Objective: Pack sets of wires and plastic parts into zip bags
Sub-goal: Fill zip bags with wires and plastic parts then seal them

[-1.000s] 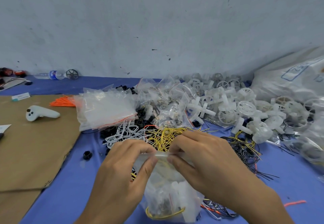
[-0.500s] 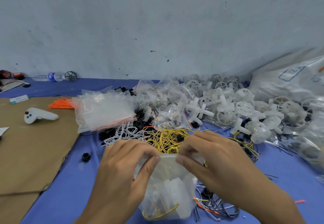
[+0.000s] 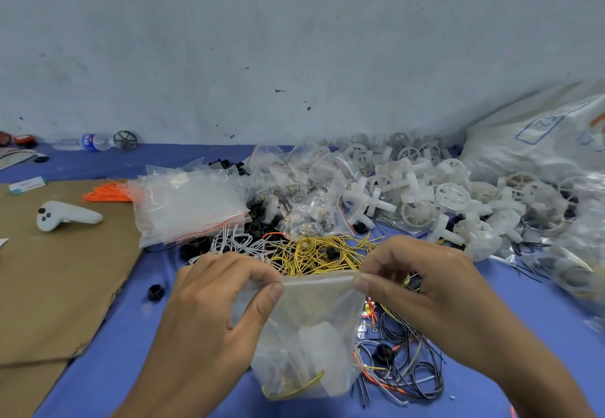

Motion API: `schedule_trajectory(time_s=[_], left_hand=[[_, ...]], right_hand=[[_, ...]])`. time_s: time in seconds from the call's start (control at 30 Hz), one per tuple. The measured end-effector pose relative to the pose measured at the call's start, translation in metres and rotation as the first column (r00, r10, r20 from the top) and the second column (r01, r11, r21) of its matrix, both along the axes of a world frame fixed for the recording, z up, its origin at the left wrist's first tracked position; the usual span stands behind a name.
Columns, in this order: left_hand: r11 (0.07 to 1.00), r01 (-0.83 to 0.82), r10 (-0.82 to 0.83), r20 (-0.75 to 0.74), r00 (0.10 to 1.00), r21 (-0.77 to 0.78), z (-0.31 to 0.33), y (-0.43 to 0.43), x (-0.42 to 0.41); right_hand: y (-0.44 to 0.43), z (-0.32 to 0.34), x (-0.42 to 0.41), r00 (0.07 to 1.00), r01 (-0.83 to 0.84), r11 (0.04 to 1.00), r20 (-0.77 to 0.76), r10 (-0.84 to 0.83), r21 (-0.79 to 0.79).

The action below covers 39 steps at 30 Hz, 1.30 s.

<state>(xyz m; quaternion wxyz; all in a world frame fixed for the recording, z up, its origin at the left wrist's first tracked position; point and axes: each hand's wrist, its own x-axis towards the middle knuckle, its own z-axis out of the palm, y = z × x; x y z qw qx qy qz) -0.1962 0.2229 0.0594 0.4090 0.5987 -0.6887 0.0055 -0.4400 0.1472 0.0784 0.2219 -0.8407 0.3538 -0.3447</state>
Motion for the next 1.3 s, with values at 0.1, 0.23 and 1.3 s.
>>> schedule_trajectory(time_s=[0.1, 0.23, 1.3], left_hand=[[0.999, 0.039, -0.040, 0.043, 0.998, 0.014, 0.005, 0.000, -0.007], [0.988, 0.156, -0.155, -0.041, 0.987, 0.023, 0.007, -0.006, -0.029], [0.942, 0.314, -0.221, -0.479, 0.850, 0.123, -0.002, -0.010, -0.034]], right_hand=[[0.002, -0.008, 0.011, 0.992, -0.073, 0.996, 0.108, 0.068, 0.046], [0.007, -0.017, 0.024, 0.978, -0.126, 0.989, 0.176, 0.111, 0.072], [0.018, -0.025, 0.028, 0.954, -0.160, 0.974, 0.280, 0.110, 0.163]])
